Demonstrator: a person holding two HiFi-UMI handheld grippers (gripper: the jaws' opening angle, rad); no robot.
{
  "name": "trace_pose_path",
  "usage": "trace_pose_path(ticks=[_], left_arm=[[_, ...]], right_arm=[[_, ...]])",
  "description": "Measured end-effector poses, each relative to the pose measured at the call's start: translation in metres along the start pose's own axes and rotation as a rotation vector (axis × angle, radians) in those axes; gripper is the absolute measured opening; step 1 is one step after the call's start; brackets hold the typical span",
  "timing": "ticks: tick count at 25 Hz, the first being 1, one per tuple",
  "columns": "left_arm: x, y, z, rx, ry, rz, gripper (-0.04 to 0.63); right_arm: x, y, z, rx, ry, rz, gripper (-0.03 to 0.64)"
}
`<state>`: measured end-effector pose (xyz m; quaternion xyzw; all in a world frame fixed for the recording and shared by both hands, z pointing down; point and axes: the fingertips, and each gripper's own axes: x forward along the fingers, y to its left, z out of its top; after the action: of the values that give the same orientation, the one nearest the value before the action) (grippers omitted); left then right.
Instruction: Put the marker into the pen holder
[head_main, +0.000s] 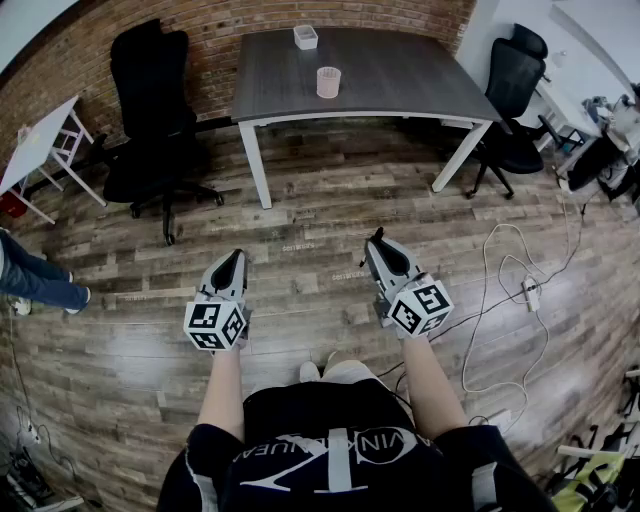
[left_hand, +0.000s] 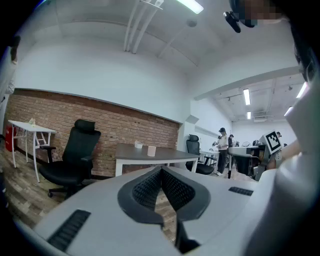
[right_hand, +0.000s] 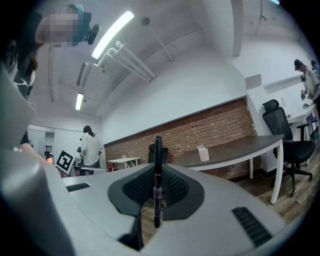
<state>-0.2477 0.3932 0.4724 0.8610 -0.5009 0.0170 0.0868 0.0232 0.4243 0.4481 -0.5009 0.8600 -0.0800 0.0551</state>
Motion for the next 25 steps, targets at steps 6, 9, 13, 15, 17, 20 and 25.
trace_pose_path(ticks=[6, 9, 13, 15, 17, 20, 25], left_arm=[[0.0, 0.001, -0.002, -0.003, 0.0, -0.003, 0.017], [0.002, 0.002, 0.0, -0.003, -0.003, -0.003, 0.017], [0.005, 0.005, 0.001, -0.003, -0.004, -0.004, 0.017], [0.009, 0.008, 0.001, -0.007, -0.003, -0.005, 0.017], [0.015, 0.009, 0.001, -0.009, -0.001, -0.01, 0.017], [0.031, 0.012, 0.004, -0.004, 0.003, -0.013, 0.017], [0.068, 0.026, 0.01, 0.004, -0.005, -0.016, 0.017]], right_arm=[[0.001, 0.0, -0.003, 0.001, 0.004, 0.001, 0.049], [0.002, -0.001, -0.001, 0.011, -0.003, 0.003, 0.049], [0.0, -0.006, 0.004, 0.04, -0.037, -0.017, 0.049], [-0.002, -0.013, 0.005, 0.055, -0.048, -0.037, 0.049], [-0.002, -0.024, 0.007, 0.076, -0.057, -0.06, 0.049], [0.005, -0.041, 0.011, 0.103, -0.071, -0.084, 0.049], [0.034, -0.07, 0.011, 0.123, -0.079, -0.097, 0.049]])
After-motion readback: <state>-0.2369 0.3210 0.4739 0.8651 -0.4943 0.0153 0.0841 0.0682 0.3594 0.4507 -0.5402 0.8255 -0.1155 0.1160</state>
